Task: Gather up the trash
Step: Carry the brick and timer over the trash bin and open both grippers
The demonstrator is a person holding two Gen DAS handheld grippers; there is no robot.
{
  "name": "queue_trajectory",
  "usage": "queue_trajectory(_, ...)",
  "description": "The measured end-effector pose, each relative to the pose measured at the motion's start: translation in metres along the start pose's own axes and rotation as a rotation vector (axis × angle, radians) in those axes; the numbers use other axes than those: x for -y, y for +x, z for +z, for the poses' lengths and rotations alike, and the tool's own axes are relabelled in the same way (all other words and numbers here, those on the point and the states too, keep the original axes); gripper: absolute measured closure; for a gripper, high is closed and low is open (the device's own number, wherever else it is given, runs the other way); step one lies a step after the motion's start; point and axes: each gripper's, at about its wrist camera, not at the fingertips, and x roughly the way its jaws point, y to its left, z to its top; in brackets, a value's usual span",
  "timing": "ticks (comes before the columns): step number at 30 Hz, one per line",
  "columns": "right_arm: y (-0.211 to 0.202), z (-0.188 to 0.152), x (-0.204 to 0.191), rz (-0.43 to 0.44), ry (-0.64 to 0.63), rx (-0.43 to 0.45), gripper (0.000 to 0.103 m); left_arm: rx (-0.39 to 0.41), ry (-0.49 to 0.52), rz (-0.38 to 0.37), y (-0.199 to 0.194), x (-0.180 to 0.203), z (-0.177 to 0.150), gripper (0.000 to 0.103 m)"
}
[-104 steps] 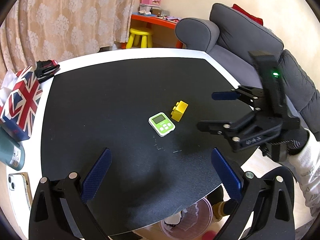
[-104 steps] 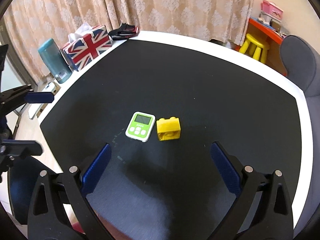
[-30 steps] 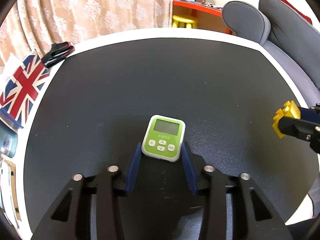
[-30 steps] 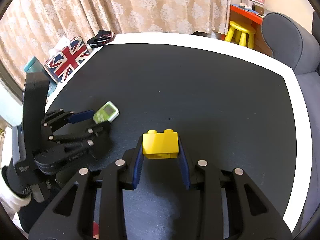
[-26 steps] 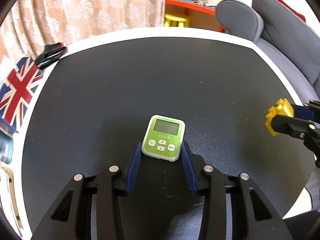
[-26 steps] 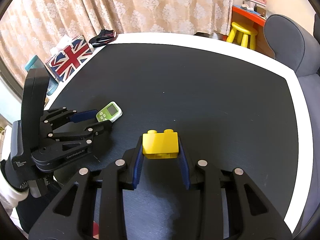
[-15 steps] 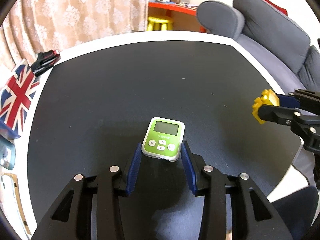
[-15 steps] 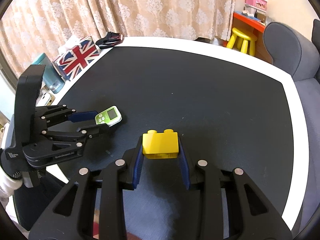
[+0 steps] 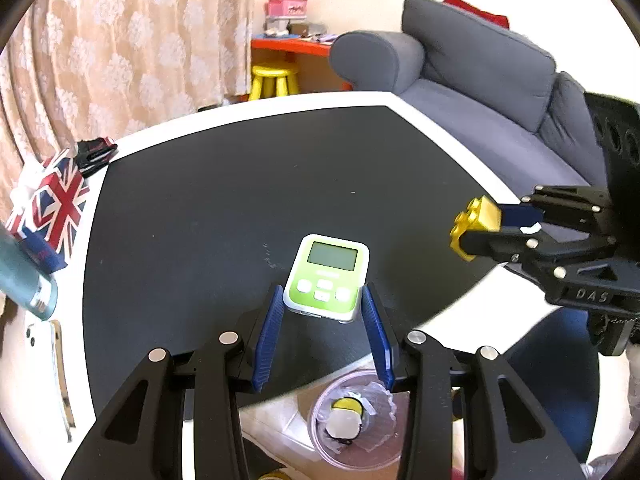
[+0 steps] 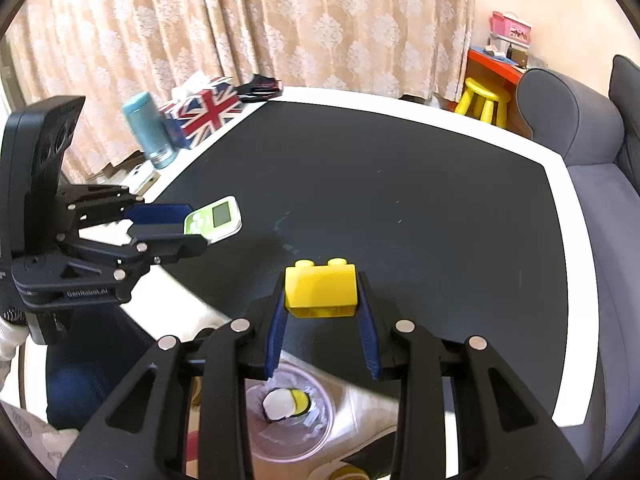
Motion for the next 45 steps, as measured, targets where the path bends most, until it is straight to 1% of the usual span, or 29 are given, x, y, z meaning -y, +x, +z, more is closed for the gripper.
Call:
queue_trajectory(6, -0.023, -0.033, -0.025, 0.034, -0.025, -0.005, 0.071, 0.006, 0.035, -0.041, -0.024, 0.020, -0.025, 0.063)
queue_trajectory(12, -0.030, -0.062, -0.043, 0.066, -0.042, -0.034, 0.071, -0.003, 0.043, -0.072, -0.035, 0.031, -0.051, 0.063)
queue_trajectory(21, -0.017, -0.093, -0.062, 0.125, -0.047, -0.087, 0.071, -0.004, 0.029, -0.083, -0.045, 0.029, -0.076, 0.063)
queue_trajectory(26, -0.012, -0.097, -0.067, 0.143, -0.051, -0.103, 0.070, -0.006, 0.024, -0.086, -0.048, 0.028, -0.082, 0.063)
queue_trajectory(28, -0.011, -0.097, -0.068, 0.133, -0.047, -0.098, 0.057, -0.006, 0.025, -0.083, -0.047, 0.027, -0.082, 0.063)
queue_trajectory(29, -0.012, -0.097, -0.067, 0.127, -0.042, -0.093, 0.044, -0.006, 0.026, -0.083, -0.047, 0.028, -0.083, 0.063)
queue_trajectory(30, -0.013, -0.096, -0.064, 0.122, -0.030, -0.083, 0.037, -0.006, 0.027, -0.082, -0.047, 0.028, -0.083, 0.063)
queue_trajectory(31, -0.014, -0.095, -0.062, 0.119, -0.024, -0.081, 0.033, -0.006, 0.026, -0.083, -0.047, 0.028, -0.083, 0.063)
queue_trajectory(32, -0.015, -0.094, -0.061, 0.111, -0.019, -0.077, 0.025, -0.007, 0.027, -0.084, -0.048, 0.028, -0.084, 0.063)
queue_trajectory(34, -0.018, -0.092, -0.059, 0.100, -0.015, -0.066, 0.022, -0.010, 0.030, -0.088, -0.048, 0.029, -0.086, 0.063)
queue_trajectory(36, -0.020, -0.090, -0.056, 0.092, -0.009, -0.059, 0.016, -0.013, 0.034, -0.095, -0.049, 0.031, -0.087, 0.063)
queue_trajectory(45, -0.032, -0.087, -0.046, 0.049, 0.010, -0.023, 0.015, -0.032, 0.066, -0.116, -0.048, 0.039, -0.086, 0.063)
